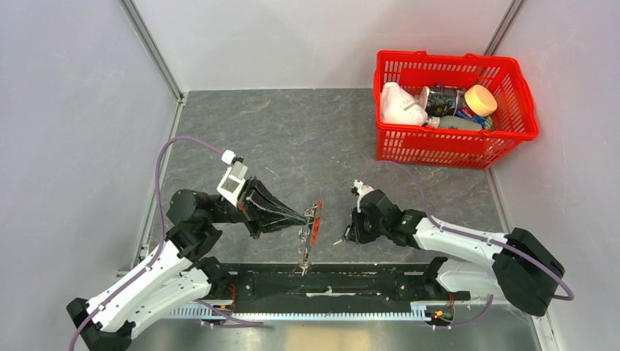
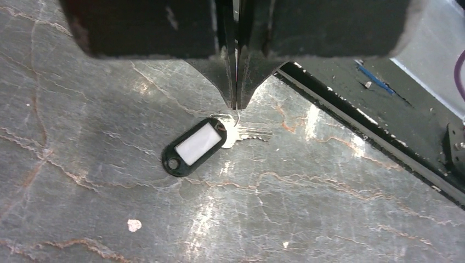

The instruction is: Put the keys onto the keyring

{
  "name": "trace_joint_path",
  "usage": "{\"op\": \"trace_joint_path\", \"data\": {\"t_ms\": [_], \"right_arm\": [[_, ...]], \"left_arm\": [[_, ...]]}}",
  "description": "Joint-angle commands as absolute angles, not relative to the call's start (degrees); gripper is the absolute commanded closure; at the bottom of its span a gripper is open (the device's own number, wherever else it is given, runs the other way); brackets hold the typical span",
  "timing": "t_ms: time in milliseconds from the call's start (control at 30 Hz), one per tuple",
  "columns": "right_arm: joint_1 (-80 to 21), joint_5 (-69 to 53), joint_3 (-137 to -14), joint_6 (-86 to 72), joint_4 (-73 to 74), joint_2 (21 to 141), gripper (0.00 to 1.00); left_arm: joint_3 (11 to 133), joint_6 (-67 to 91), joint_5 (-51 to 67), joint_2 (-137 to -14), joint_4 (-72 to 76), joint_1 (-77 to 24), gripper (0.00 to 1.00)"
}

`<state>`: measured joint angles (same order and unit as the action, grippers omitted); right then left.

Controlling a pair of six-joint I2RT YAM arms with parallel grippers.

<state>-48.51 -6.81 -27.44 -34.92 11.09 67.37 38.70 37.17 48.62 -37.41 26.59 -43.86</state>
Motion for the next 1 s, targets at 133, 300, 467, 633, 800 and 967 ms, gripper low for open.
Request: {"op": "trace_joint_path", "data": {"t_ms": [133, 300, 467, 633, 800, 967], "right_arm": [[-48.34, -6.64, -27.43, -32.79, 9.83, 65.26, 1.0], [-48.34, -6.47, -27.77, -33.13, 10.03, 67.13, 0.91], [-48.67, -8.03, -28.42, -33.41, 10.4, 67.16, 0.71], [-51.04, -3.85, -30.28, -34.31, 14.08, 65.09, 0.62], [-53.92, -0.36, -32.3, -34.96, 16.76, 65.46, 0.56], [-59.1, 6.68, -35.73, -35.2, 18.68, 68.68, 0.54]], "left_arm": [[39.73, 35.35, 48.69, -37.29, 28.67, -44.08, 0.98], [39.77, 35.34, 48.74, -37.29, 28.58, -44.12, 0.98], [39.73, 35.25, 48.69, -37.47, 28.48, -44.12, 0.98], [39.68, 35.42, 48.45, -37.11, 28.31, -44.1, 0.98], [39.73, 35.43, 48.06, -36.6, 27.96, -44.08, 0.98], [39.64, 35.26, 47.64, -35.74, 27.27, -44.12, 0.98]]}}
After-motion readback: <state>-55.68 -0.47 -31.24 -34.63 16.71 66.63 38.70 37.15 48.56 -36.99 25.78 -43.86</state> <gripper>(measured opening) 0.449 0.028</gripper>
